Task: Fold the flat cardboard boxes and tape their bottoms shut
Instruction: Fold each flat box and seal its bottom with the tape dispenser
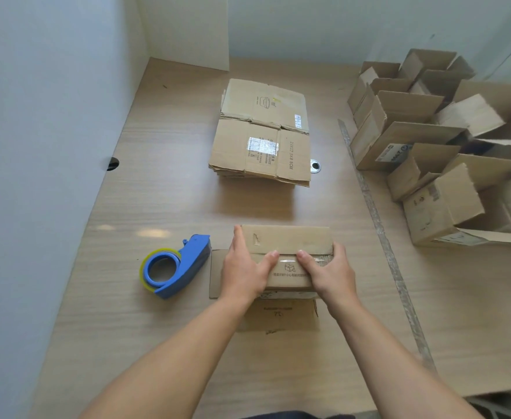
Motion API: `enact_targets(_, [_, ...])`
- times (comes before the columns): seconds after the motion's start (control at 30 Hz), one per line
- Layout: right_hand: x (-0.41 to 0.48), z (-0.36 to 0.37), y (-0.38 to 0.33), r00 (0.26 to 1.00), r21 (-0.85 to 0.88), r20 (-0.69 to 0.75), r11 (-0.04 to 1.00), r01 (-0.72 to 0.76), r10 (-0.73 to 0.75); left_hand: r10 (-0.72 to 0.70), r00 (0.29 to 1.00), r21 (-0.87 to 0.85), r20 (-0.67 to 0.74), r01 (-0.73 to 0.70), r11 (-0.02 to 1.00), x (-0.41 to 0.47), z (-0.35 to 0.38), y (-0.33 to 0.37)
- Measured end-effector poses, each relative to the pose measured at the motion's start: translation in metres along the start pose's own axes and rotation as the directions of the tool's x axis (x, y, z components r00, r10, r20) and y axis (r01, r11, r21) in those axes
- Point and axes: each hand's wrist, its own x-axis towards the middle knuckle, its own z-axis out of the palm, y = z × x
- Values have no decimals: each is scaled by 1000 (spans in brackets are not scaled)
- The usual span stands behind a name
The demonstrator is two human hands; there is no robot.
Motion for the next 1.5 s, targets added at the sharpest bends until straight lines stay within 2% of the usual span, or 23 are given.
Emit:
enact_targets(0.2, [2,-2,6,999,149,-40,989,-14,20,-54,998,-21,-20,53,998,1,-5,2])
enact_targets(0.37, [8,-6,8,992,253,-57,963,-95,113,-96,995,-182,5,96,979,5,-14,-2])
enact_targets(0.53, [14,-8,15,975,424,34,881,-211,218,-148,983,-446,111,183,876,14,-20,-16])
enact_targets(0.63, [12,-11,12,956,570,151,768,-293,252,-140,971,-555,191,225,801,14,-25,-23])
enact_targets(0.7, [9,-15,9,931,641,242,676,-364,272,-97,972,-514,215,196,835,16,-28,-29])
enact_targets(0.77, [8,-21,10,914,659,295,634,-405,278,-69,968,-455,242,176,873,13,-34,-29])
enact_targets(0.9, [8,-36,9,920,648,313,655,-388,236,-24,972,-482,232,137,865,4,-41,-14])
enact_targets(1.07, [3,-46,-9,924,615,328,699,-365,194,156,967,-397,202,-65,915,-4,-45,-2])
enact_targets(1.17, [3,-57,-16,942,606,277,726,-325,191,251,950,-392,187,-162,905,-3,-53,6])
enact_targets(1.27, [4,-68,-17,945,625,275,714,-317,179,293,936,-464,196,-175,868,-3,-64,14])
enact_targets(1.37, [3,-70,-21,935,638,300,689,-344,188,273,943,-564,192,-122,816,-1,-70,18])
enact_targets(1.5, [0,-64,-18,920,623,353,690,-368,172,322,932,-525,167,-192,829,-7,-72,27])
